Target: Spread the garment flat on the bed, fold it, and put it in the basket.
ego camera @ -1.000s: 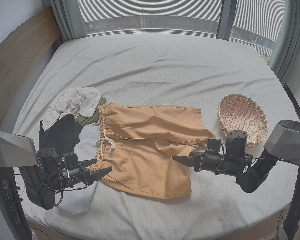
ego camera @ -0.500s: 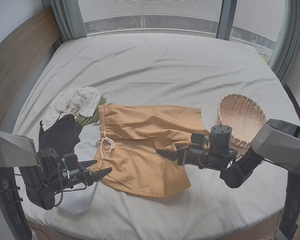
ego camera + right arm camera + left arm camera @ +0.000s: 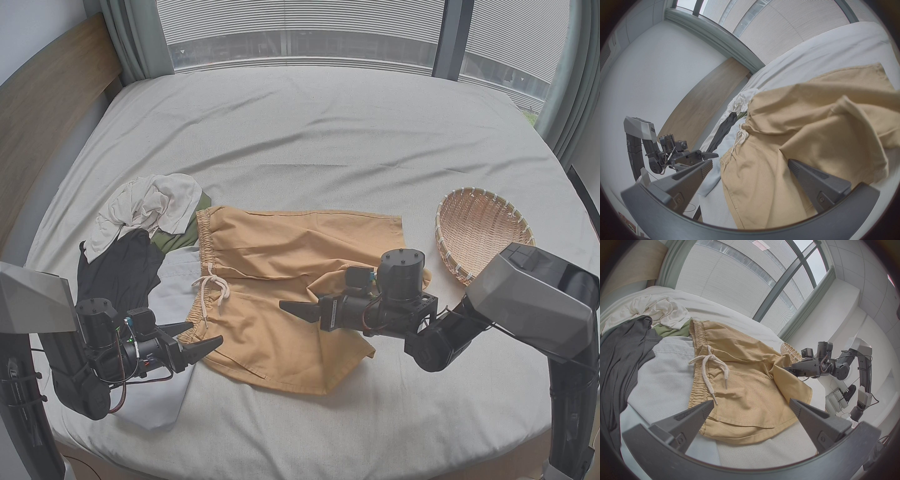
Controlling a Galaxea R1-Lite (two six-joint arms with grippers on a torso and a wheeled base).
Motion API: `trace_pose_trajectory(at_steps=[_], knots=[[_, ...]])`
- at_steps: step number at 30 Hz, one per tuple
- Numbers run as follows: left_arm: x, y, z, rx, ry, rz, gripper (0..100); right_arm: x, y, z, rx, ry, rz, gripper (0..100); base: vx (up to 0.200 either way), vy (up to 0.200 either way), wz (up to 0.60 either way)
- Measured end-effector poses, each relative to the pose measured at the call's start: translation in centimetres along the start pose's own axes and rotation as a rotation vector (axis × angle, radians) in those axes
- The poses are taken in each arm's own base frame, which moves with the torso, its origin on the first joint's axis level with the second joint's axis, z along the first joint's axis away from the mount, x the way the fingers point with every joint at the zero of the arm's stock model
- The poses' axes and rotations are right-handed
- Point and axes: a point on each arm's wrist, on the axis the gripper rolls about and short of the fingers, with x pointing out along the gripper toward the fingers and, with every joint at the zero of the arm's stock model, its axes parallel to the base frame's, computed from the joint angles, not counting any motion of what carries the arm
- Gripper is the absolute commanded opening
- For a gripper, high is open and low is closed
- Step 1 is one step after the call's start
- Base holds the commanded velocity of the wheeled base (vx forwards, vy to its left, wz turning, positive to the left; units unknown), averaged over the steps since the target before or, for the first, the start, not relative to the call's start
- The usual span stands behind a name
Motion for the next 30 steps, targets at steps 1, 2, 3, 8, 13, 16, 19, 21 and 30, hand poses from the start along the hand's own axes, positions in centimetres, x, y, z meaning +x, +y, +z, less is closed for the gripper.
trace_pose_trajectory(at_steps=[1,2,3,8,13,16,19,21,30], knots=[[0.0,0.0,0.0,0.0,0.0,0.0,100,0.1,-0.1,-0.2,0.003,0.006,-0.002,100,0.0,0.0,0.0],[0.0,0.0,0.0,0.0,0.001,0.0,100,0.2,-0.2,-0.5,0.005,0.013,-0.003,100,0.0,0.0,0.0],[0.0,0.0,0.0,-0.001,0.001,0.001,100,0.3,-0.4,-0.8,0.008,0.02,-0.005,100,0.0,0.0,0.0],[-0.1,0.0,-0.1,-0.005,0.005,0.002,100,0.7,-0.7,-2.4,0.025,0.06,-0.013,100,0.0,0.0,0.0],[-0.2,0.0,-0.2,-0.006,0.007,0.004,100,0.9,-0.5,-3.8,0.033,0.095,-0.009,100,0.0,0.0,0.0],[-0.3,0.0,-0.1,-0.007,0.006,0.005,100,0.8,-0.4,-4.2,0.036,0.105,-0.008,100,0.0,0.0,0.0],[-0.3,0.0,-0.1,-0.005,0.003,0.006,100,0.2,-0.3,-4.1,0.033,0.096,-0.01,100,0.0,0.0,0.0],[-0.2,0.0,0.0,-0.003,0.0,0.006,100,-0.4,-0.3,-3.7,0.028,0.076,-0.011,100,0.0,0.0,0.0],[-0.1,-0.1,0.1,0.003,-0.004,0.0,100,-4.8,-1.8,-1.2,0.013,-0.014,-0.081,100,0.0,0.0,0.0]])
